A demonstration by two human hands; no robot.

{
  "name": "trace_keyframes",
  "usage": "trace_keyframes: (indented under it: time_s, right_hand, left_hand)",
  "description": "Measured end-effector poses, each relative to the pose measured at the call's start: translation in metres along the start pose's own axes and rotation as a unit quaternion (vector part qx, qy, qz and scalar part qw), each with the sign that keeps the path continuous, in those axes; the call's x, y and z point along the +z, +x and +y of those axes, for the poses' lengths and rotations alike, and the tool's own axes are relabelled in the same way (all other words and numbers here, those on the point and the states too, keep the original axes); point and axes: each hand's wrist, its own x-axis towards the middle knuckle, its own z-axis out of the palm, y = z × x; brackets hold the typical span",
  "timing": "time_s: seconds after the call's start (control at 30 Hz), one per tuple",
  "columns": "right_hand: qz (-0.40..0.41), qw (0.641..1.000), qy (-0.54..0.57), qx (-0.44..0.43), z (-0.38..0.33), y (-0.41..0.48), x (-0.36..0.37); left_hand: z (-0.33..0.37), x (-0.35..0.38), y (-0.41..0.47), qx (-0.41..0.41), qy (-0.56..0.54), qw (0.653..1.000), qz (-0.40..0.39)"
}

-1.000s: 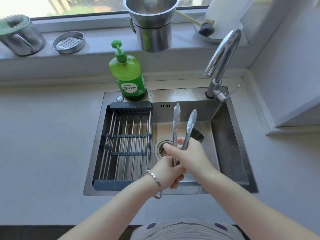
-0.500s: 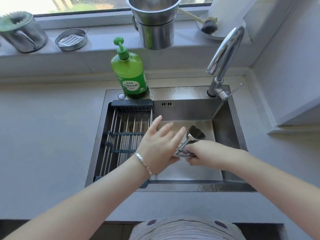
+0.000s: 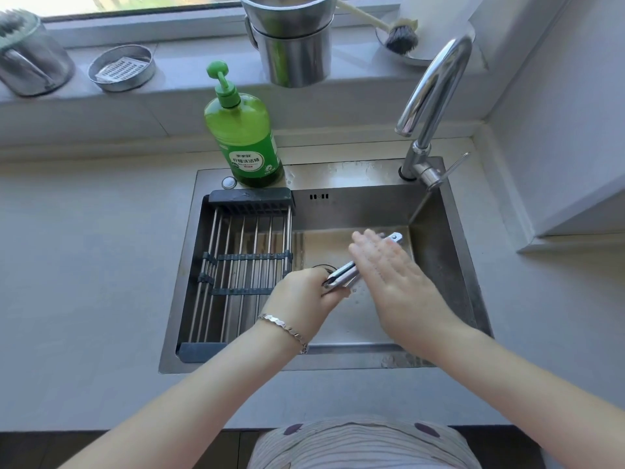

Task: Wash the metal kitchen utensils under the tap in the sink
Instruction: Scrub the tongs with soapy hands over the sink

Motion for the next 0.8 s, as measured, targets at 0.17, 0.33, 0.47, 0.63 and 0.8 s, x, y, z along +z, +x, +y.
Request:
trace_keyframes:
  time_s: [0.17,0.33,0.47,0.63,0.8]
  right_hand:
    - [0.017,0.996,0.041,-0.083,-0.015,0.000,0.003]
    - [0.054,0.997,0.046,0.014,0.000,0.010,-0.005]
    - [0.045,0.991,0.057,-0.108,-0.021,0.000,0.005]
    - [0.064,0.996,0.067,-0.007,-0.008,0.010,0.002]
    - [0.053,0.995,0.060,-0.061,-0.005,0.011,0.004]
  left_hand:
    - [0.005,-0.003,-0.004,0.030,-0.064,0.995,0.065]
    - [0.002,-0.006,-0.008,0.030,-0.029,0.994,0.097]
    - [-0.002,-0.005,-0.009,0.022,-0.058,0.993,0.103]
    - [-0.006,-0.007,-0.011,0.012,-0.026,0.993,0.117]
    - [-0.006,-0.009,-0.017,0.014,-0.042,0.992,0.120]
